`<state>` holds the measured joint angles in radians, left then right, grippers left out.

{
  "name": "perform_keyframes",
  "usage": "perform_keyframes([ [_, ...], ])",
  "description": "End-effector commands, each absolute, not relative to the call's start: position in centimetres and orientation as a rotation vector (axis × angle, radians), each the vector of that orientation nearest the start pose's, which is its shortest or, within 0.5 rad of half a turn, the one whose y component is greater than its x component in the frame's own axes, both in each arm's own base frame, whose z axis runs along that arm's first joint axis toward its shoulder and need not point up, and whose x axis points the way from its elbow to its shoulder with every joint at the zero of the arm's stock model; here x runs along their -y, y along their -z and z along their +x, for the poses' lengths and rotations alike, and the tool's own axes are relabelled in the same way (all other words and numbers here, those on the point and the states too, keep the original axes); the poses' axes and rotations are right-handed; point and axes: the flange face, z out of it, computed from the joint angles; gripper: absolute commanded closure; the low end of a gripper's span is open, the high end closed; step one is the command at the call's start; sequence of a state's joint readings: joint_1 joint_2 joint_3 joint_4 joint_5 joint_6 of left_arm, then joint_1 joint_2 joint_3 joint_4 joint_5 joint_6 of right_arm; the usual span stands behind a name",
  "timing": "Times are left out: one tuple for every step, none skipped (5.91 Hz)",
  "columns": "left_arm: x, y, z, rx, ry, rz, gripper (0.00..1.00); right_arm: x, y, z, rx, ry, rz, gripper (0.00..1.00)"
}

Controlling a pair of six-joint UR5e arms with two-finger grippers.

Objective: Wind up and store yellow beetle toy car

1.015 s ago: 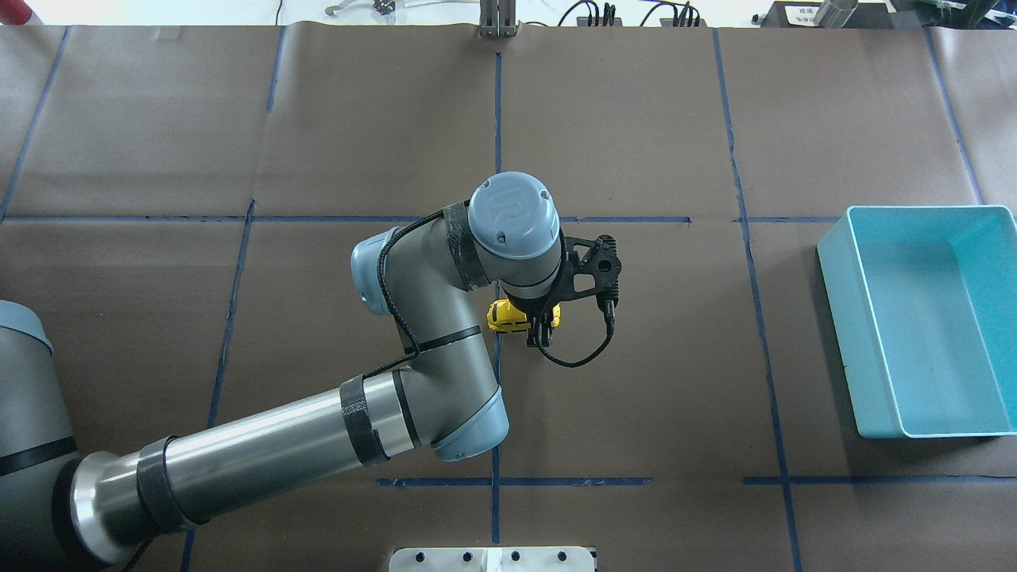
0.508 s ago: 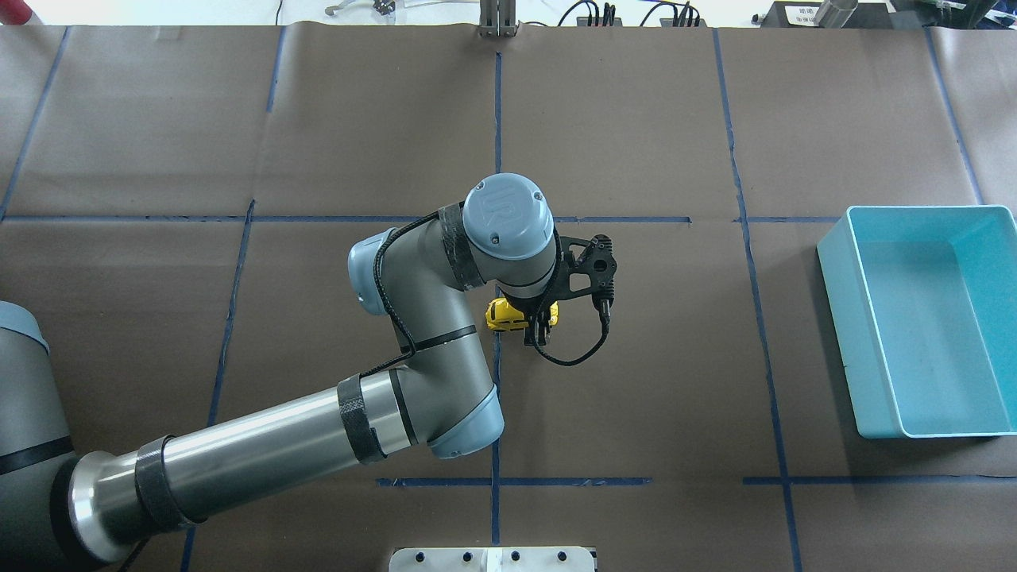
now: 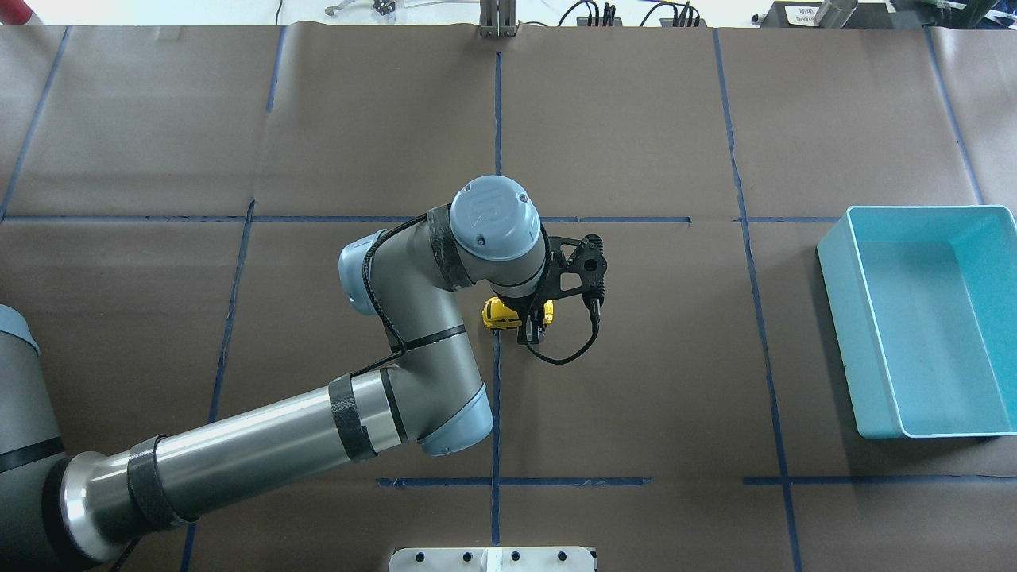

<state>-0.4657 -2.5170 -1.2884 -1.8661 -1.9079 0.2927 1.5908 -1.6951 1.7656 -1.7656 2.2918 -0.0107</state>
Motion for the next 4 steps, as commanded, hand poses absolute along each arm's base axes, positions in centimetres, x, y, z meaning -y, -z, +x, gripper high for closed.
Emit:
perform_keyframes([
  [44.56, -15.21, 65.68, -0.730, -1.427, 0.837, 1.00, 42.69, -64.24, 7.61, 0.722, -0.053, -0.106, 0.00],
  [44.63, -15.62, 65.58, -0.729, -1.425, 0.832, 1.00, 42.69, -64.24, 7.61, 0.722, -0.053, -0.106, 0.00],
  [44.60, -15.98, 65.59, -0.731, -1.426, 0.826, 1.00, 42.70, -64.23, 7.53, 0.723, -0.052, -0.107, 0.00],
  [44.60, -16.12, 65.59, -0.729, -1.427, 0.822, 1.00, 42.68, -64.32, 7.61, 0.722, -0.054, -0.108, 0.00],
])
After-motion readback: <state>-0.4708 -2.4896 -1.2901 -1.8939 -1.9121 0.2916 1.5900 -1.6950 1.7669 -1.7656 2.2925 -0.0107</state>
